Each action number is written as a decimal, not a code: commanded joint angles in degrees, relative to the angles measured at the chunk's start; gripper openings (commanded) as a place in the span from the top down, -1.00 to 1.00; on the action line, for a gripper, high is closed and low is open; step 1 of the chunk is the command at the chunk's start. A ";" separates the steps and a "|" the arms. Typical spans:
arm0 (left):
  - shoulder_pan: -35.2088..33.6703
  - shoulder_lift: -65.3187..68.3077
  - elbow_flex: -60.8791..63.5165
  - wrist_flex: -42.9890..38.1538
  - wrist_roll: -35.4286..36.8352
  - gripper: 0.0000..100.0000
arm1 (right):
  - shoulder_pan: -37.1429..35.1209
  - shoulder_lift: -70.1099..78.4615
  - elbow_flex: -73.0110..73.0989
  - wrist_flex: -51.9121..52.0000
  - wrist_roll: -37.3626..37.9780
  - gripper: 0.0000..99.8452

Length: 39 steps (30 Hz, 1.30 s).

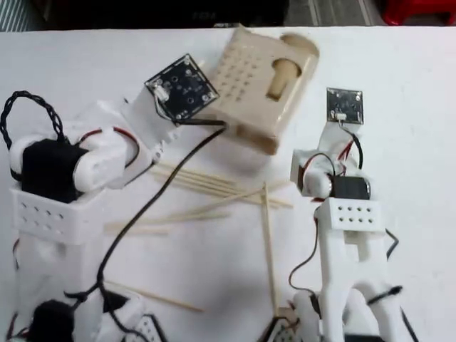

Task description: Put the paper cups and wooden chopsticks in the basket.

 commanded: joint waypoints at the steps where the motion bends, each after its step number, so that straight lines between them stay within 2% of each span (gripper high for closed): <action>1: -0.57 -2.24 -2.11 0.35 2.46 0.96 | 0.66 -1.45 -0.53 -1.01 0.62 0.71; 9: -0.04 -10.95 0.26 -0.09 4.22 0.96 | 0.75 -1.54 -0.53 -1.01 0.62 0.71; 16: -0.48 -18.68 7.38 -2.73 6.24 0.96 | 0.75 -1.27 -0.53 -1.01 0.62 0.71; 25: -0.13 -27.74 21.36 -17.23 13.36 0.96 | 0.75 -1.10 -0.53 -1.01 0.35 0.71; 31: -0.57 -34.51 38.86 -25.32 13.45 0.96 | 0.66 -1.10 -0.53 -1.01 0.26 0.71; 39: -0.57 -54.11 62.59 -38.07 13.54 0.96 | 0.31 -1.10 -0.53 -1.01 0.18 0.71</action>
